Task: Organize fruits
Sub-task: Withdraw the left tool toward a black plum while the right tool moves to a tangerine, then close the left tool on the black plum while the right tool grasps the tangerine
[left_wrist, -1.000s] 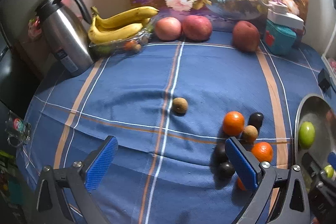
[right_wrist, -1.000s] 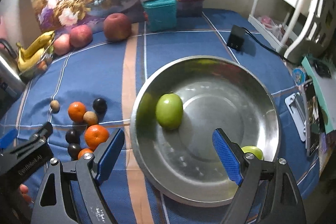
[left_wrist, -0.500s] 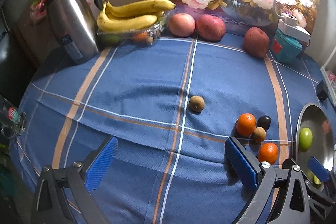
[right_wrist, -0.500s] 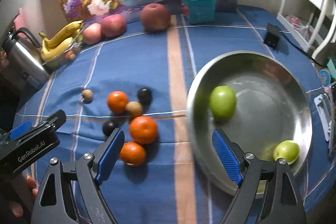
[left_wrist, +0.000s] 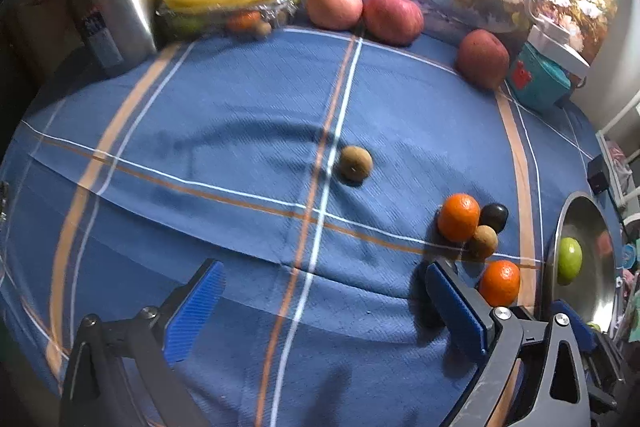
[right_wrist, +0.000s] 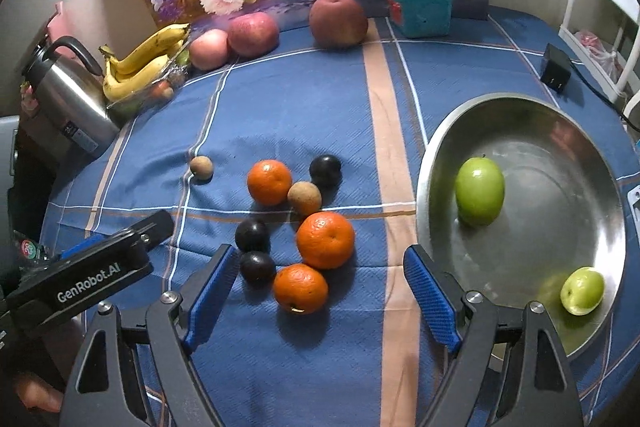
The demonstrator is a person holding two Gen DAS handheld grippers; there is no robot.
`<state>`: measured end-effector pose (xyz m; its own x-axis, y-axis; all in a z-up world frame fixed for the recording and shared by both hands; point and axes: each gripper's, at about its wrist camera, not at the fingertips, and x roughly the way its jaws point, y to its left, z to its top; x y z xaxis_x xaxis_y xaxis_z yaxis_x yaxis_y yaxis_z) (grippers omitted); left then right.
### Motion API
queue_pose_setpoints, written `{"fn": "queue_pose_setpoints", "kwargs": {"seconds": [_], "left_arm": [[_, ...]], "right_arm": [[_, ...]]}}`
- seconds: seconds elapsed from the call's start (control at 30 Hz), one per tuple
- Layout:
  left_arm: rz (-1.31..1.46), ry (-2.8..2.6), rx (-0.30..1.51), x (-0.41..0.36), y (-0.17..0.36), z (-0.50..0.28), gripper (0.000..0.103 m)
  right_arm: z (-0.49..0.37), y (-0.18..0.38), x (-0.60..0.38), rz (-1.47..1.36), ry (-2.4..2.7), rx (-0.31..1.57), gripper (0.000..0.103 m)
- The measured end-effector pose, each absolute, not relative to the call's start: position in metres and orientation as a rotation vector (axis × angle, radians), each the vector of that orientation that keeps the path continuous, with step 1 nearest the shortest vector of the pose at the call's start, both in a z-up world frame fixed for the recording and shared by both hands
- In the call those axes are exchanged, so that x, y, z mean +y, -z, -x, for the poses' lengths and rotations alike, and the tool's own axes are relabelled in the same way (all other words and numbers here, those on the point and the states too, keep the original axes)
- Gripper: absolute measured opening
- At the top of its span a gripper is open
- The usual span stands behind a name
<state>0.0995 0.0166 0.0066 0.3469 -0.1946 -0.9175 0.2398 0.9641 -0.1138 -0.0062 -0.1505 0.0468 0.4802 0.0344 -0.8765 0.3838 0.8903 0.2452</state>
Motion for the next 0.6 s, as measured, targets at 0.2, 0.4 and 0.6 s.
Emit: {"fn": "queue_pose_setpoints", "kwargs": {"seconds": [0.2, 0.4, 0.6], "left_arm": [[-0.017, 0.323, 1.215, 0.011, 0.0, -0.099, 0.092], [-0.005, 0.362, 1.252, 0.005, 0.008, -0.098, 0.087], [0.0, 0.388, 1.284, -0.002, 0.014, -0.098, 0.087]], "right_arm": [[0.003, -0.038, -0.15, -0.47, 0.199, 1.092, 0.069], [0.001, -0.031, -0.15, -0.485, 0.2, 1.132, 0.065], [0.0, -0.021, -0.152, -0.53, 0.184, 1.164, 0.058]]}}
